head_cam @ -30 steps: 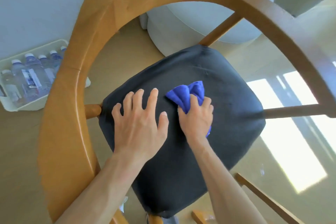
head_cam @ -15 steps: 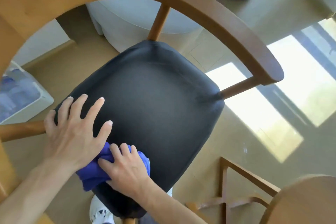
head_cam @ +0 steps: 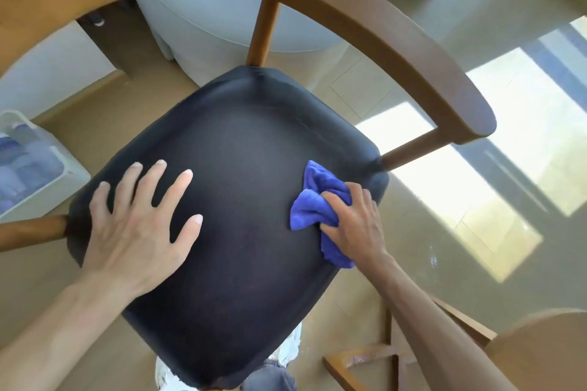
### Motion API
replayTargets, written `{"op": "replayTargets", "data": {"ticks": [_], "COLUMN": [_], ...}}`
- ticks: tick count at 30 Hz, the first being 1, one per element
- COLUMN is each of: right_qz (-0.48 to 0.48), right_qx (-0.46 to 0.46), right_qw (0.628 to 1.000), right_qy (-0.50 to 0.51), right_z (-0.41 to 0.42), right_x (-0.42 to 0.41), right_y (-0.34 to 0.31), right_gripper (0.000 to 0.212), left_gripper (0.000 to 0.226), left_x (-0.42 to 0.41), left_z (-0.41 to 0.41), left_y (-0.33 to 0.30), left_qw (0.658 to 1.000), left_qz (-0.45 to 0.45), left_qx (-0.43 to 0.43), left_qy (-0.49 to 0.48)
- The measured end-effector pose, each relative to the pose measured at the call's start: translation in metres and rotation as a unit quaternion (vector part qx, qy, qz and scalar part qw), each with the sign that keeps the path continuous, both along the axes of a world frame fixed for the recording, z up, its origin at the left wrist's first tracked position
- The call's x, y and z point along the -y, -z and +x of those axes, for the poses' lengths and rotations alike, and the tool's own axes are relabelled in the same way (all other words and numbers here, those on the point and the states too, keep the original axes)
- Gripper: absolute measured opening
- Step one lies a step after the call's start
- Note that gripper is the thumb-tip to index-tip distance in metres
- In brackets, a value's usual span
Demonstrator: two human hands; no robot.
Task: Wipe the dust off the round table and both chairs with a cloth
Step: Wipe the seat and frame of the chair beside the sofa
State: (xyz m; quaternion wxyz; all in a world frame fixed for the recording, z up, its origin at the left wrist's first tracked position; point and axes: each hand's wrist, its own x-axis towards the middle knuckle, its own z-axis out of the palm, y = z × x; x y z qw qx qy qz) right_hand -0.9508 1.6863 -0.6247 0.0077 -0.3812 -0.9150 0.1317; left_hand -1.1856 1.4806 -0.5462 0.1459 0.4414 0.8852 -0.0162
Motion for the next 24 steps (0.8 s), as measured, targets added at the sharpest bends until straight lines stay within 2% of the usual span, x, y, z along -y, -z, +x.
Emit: {"op": "replayTargets", "data": {"ticks": [5, 8, 14, 17, 21, 24], "right_qz": [-0.038, -0.081, -0.091, -0.107, -0.074, -0.031], "right_qx": [-0.049, -0.113, -0.164, -0.176, -0.123, -0.102], "right_qw": [0.986, 0.949, 0.882, 0.879, 0.919, 0.956], "right_qy": [0.154, 0.282, 0.433, 0.431, 0.367, 0.274], "right_z": [0.037, 0.051, 0.029, 0.018, 0.002, -0.017], "right_x": [-0.034, -0.039, -0.003, 0.024, 0.073, 0.121], "right_y": [0.013, 0.023, 0.031, 0.026, 0.021, 0.015], "right_gripper": [0.031, 0.030, 0.015, 0.016, 0.028, 0.034], "left_gripper": [0.072, 0.071, 0.069, 0.069, 0.068, 0.067], "left_x": [-0.013, -0.015, -0.024, -0.027, -0.026, -0.025], "left_z": [0.012, 0.013, 0.020, 0.021, 0.025, 0.027], "left_y": [0.007, 0.010, 0.017, 0.018, 0.017, 0.014], "left_qw": [1.000, 0.999, 0.998, 0.998, 0.997, 0.996], "left_qz": [0.008, 0.004, 0.014, 0.019, 0.029, 0.041], "left_qx": [0.016, 0.020, 0.033, 0.041, 0.049, 0.050], "left_qy": [0.023, 0.030, 0.048, 0.052, 0.055, 0.053]}}
